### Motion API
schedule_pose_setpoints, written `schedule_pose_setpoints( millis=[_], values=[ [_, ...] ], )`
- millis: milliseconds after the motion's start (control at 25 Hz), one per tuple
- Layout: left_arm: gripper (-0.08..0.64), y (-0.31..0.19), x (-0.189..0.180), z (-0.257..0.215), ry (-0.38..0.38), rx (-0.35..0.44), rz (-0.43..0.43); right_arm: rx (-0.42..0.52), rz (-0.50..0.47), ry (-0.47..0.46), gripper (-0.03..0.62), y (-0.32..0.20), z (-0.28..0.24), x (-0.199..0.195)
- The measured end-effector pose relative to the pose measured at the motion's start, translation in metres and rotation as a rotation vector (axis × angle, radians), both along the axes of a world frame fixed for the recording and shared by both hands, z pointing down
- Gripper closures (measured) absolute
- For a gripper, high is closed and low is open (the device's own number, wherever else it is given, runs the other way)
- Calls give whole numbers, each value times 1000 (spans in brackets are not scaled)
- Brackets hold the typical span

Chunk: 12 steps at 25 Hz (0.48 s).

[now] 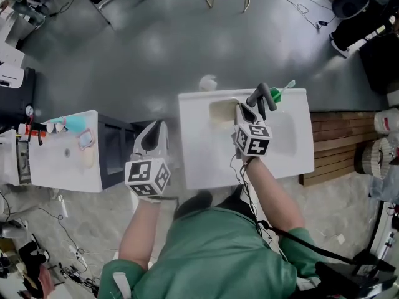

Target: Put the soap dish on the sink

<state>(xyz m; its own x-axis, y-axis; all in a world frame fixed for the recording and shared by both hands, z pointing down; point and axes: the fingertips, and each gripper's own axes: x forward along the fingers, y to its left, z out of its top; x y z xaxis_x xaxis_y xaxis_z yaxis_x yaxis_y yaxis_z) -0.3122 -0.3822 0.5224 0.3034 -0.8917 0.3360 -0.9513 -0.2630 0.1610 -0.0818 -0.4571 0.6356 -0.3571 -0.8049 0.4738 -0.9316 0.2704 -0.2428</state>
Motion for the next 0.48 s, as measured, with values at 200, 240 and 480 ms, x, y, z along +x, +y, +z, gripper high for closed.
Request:
schedule_pose_setpoints(
  millis=[200, 240, 480],
  values=[
    [543, 3, -6, 16, -10, -37, -10, -52, 15, 22, 578, -9, 33, -1],
    [545, 4, -7, 18, -14, -42, -11, -65, 15, 27, 578, -11, 40, -2],
    [545, 3, -4, 30, -39, -59, 6, -141, 13, 35, 578, -23, 81, -8]
  ],
)
